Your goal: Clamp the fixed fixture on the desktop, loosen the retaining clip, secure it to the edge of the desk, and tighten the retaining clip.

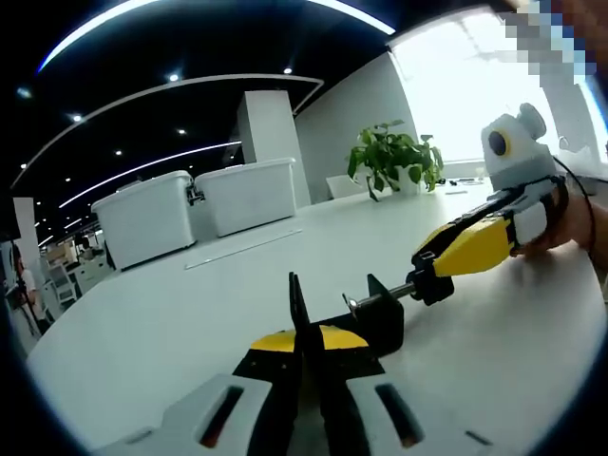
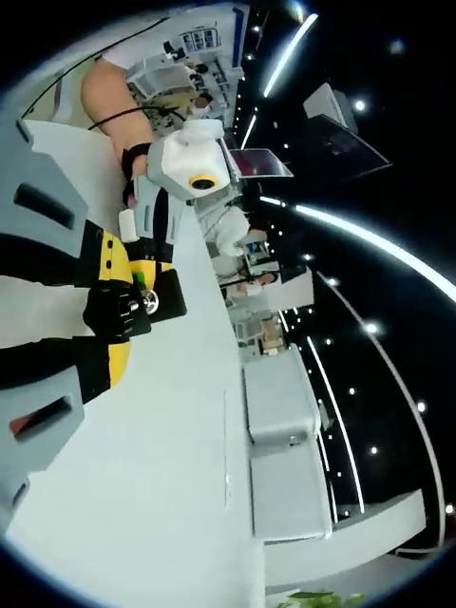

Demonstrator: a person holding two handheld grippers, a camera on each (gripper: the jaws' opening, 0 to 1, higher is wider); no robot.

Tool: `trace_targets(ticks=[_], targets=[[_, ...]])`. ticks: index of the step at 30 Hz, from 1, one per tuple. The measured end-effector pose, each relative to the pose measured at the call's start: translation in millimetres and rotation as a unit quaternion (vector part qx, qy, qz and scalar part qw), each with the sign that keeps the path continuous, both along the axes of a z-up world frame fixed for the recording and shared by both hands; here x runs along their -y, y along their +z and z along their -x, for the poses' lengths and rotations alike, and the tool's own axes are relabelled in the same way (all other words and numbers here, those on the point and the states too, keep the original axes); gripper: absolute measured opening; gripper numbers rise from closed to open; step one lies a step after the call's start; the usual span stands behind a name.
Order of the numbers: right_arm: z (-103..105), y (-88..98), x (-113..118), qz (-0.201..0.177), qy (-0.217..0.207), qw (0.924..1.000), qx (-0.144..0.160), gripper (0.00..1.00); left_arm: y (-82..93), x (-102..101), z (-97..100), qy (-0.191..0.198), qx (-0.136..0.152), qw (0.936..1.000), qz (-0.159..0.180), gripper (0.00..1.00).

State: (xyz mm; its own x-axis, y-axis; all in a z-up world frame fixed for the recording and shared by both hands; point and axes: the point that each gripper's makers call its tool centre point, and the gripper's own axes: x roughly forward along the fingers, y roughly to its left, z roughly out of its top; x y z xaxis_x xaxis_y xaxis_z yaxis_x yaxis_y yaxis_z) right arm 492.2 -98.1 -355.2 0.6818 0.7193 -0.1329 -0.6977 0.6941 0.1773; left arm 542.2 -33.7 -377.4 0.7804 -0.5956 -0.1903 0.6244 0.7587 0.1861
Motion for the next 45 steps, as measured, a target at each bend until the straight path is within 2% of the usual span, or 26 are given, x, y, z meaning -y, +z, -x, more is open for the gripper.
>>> trace_targets(ticks=[4,7,8,10,15,20,21,23,24,25,27,28,30,32,34,35,36,40,43,45], targets=[[1,0.6,-1,0.005,0.003,0.9999,0.010,0.19,0.2,0,-0.4,0.000,0.000,1.0000,0.000,0.06],[1,2.3,-2,0.032,0.005,0.9983,0.048,0.19,0.2,0,-0.4,0.000,0.000,1.0000,0.000,0.06],[3,3.1,-3,0.052,0.005,0.9958,0.076,0.18,0.3,0,-0.4,0.000,0.000,1.0000,0.000,0.06],[7,4.6,-6,0.100,0.004,0.9860,0.134,0.18,0.4,0,-0.6,0.000,0.001,1.0000,0.001,0.06],[6,4.4,-10,0.163,-0.004,0.9680,0.191,0.18,0.4,0,-0.9,0.001,0.001,1.0000,0.001,0.06],[8,3.1,-15,0.245,-0.005,0.9335,0.262,0.19,0.1,0,-0.9,0.002,0.001,1.0000,0.001,0.06],[7,2.2,-15,0.244,-0.005,0.9345,0.259,0.19,0.0,0,-0.9,0.002,0.001,1.0000,0.001,0.06],[5,3.0,-14,0.228,-0.005,0.9423,0.245,0.19,0.0,0,-1.1,0.002,0.000,1.0000,0.002,0.06],[5,2.2,-14,0.217,-0.005,0.9476,0.234,0.19,0.0,0,-1.0,0.002,0.000,1.0000,0.002,0.06],[4,3.0,-12,0.194,-0.007,0.9573,0.214,0.19,0.0,0,-1.2,0.002,0.001,1.0000,0.002,0.06],[4,8.3,-9,0.134,-0.011,0.9766,0.167,0.22,-0.1,0,-1.4,0.002,0.000,1.0000,0.002,0.06],[2,13.0,-4,0.100,-0.028,0.9851,0.137,0.26,-0.1,0,-1.5,0.002,0.000,1.0000,0.002,0.06],[0,27.9,2,0.014,-0.025,0.9942,0.104,0.33,-0.1,0,-1.6,0.002,0.001,1.0000,0.002,0.06],[-5,27.5,11,-0.017,-0.035,0.9971,0.066,0.31,0.0,0,-1.5,0.002,0.001,1.0000,0.002,0.06],[-5,15.6,7,-0.041,-0.003,0.9991,-0.006,0.31,0.0,0,-1.5,0.002,0.001,1.0000,0.002,0.06],[-3,10.2,4,-0.043,0.007,0.9985,-0.033,0.31,0.0,1,-1.5,0.002,0.001,1.0000,0.002,0.06],[-3,7.5,1,-0.043,0.014,0.9979,-0.045,0.32,0.0,1,-1.3,0.002,0.001,1.0000,0.002,0.06],[-4,2.4,-2,-0.040,0.012,0.9973,-0.060,0.31,0.0,1,-1.2,0.002,0.002,1.0000,0.001,0.06],[-7,-10.3,0,-0.004,0.006,0.9977,-0.067,0.29,0.0,0,-0.9,0.002,0.003,1.0000,0.001,0.06],[-8,-10.1,-2,-0.009,0.007,0.9974,-0.072,0.26,-0.1,0,-0.9,0.002,0.002,1.0000,0.001,0.06]])
